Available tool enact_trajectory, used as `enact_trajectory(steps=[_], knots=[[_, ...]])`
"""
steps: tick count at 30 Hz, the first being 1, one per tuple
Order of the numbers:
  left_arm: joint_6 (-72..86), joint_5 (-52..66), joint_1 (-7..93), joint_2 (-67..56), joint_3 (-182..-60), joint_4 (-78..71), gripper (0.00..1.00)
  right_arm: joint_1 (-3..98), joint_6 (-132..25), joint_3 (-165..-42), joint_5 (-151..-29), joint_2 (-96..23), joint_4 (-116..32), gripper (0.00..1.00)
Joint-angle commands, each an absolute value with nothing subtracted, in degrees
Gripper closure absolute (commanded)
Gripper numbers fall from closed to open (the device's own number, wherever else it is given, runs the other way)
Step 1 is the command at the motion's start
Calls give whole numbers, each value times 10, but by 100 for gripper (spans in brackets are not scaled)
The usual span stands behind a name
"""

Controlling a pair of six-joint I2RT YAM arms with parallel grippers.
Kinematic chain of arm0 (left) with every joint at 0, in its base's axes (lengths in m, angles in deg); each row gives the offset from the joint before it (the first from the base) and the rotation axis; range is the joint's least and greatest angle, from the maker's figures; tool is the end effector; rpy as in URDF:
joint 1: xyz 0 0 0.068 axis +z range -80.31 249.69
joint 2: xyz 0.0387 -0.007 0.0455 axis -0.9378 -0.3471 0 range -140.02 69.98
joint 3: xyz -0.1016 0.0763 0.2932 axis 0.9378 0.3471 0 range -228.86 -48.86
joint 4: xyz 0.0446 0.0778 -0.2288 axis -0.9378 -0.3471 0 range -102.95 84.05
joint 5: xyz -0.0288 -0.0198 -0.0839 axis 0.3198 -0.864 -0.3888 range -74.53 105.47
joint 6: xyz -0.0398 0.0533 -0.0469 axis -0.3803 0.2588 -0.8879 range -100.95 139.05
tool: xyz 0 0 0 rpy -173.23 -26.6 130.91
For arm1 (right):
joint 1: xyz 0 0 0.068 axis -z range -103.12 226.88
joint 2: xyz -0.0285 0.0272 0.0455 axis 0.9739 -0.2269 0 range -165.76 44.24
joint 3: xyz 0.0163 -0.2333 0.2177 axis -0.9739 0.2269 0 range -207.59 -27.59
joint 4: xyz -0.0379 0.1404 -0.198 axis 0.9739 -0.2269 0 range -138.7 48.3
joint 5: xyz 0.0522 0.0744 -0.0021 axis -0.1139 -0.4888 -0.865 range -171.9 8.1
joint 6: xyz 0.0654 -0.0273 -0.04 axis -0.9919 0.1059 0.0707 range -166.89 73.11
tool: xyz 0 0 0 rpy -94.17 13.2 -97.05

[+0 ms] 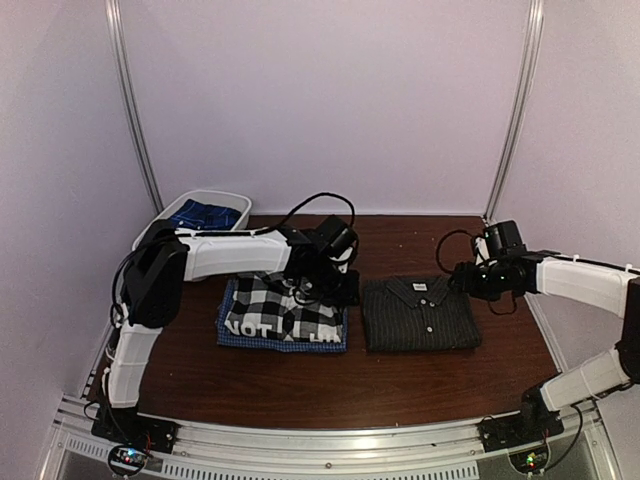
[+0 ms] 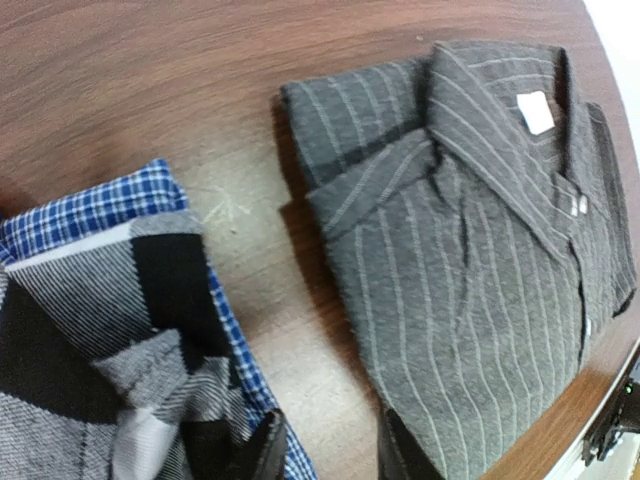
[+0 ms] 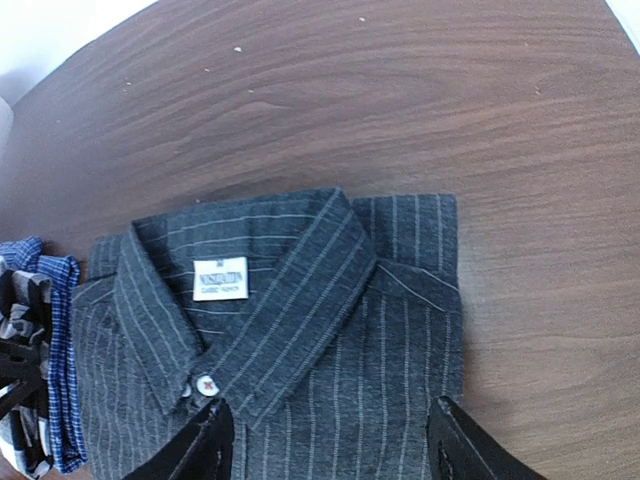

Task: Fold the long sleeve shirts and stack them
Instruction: Move the square-folded shirt to the center of the board, then pick up the square-folded shirt from the center of the board.

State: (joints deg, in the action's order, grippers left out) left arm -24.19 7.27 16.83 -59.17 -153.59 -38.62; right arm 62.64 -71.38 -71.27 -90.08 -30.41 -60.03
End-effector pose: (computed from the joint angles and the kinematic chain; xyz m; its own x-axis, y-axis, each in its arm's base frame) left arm 0.3106 -0.4267 0.1951 -0.9418 0.1204 -0.3138 0.2616 0.8487 -0.4595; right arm 0.2473 0.0731 0.2394 -0.8069 0.2185 -0.5488 0.0010 0.9296 0.3686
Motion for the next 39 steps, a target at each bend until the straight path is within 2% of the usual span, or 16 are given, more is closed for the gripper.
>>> enact_trajectory(steps=[1, 10, 29, 34, 36, 39], knots=[[-223, 53, 158, -555, -1551, -360, 63, 652, -723, -683, -885, -297, -595, 32], [-238, 20, 144, -582, -1529, -316, 52, 695, -719, -646, -895, -315, -573, 32], [-258, 3, 143, -678, -1563, -296, 49, 692, -717, -632, -941, -410, -518, 42], [-272, -23, 141, -691, -1571, -277, 57, 685, -723, -625, -959, -420, -503, 49], [-275, -32, 140, -693, -1579, -272, 67, 681, -725, -624, -970, -423, -496, 56], [-277, -41, 140, -692, -1593, -271, 87, 678, -729, -628, -982, -421, -496, 72]])
